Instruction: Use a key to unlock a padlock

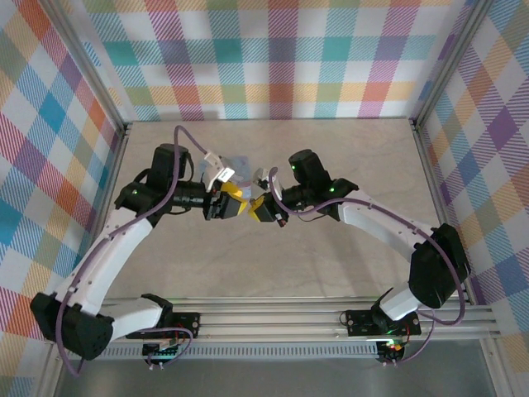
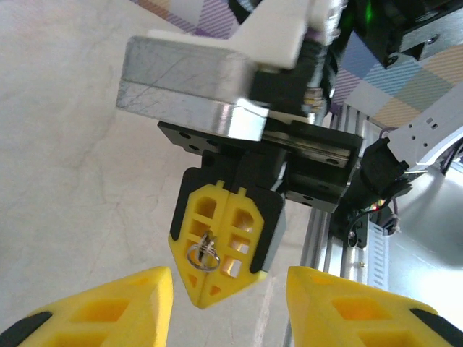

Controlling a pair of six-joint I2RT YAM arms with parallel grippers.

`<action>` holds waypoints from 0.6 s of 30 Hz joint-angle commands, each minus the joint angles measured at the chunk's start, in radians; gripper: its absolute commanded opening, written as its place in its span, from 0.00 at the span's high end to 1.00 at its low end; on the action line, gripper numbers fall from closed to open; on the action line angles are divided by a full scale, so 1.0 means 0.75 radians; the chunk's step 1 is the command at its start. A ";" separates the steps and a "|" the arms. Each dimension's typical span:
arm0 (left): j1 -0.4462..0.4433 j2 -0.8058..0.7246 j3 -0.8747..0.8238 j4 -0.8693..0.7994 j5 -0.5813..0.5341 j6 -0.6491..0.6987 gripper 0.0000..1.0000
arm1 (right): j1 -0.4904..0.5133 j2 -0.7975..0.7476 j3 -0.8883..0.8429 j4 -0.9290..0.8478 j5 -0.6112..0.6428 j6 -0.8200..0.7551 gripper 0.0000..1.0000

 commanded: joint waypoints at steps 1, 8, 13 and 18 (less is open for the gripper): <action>0.008 0.059 0.055 -0.007 0.102 -0.027 0.55 | -0.008 -0.003 0.043 -0.024 -0.065 -0.001 1.00; 0.006 0.133 0.062 0.015 0.193 -0.056 0.56 | -0.007 0.001 0.045 -0.047 -0.076 -0.001 1.00; 0.004 0.165 0.059 0.001 0.224 -0.053 0.57 | -0.005 0.009 0.049 -0.061 -0.085 -0.002 1.00; -0.011 0.198 0.062 -0.019 0.231 -0.051 0.61 | -0.007 0.022 0.056 -0.066 -0.095 0.005 1.00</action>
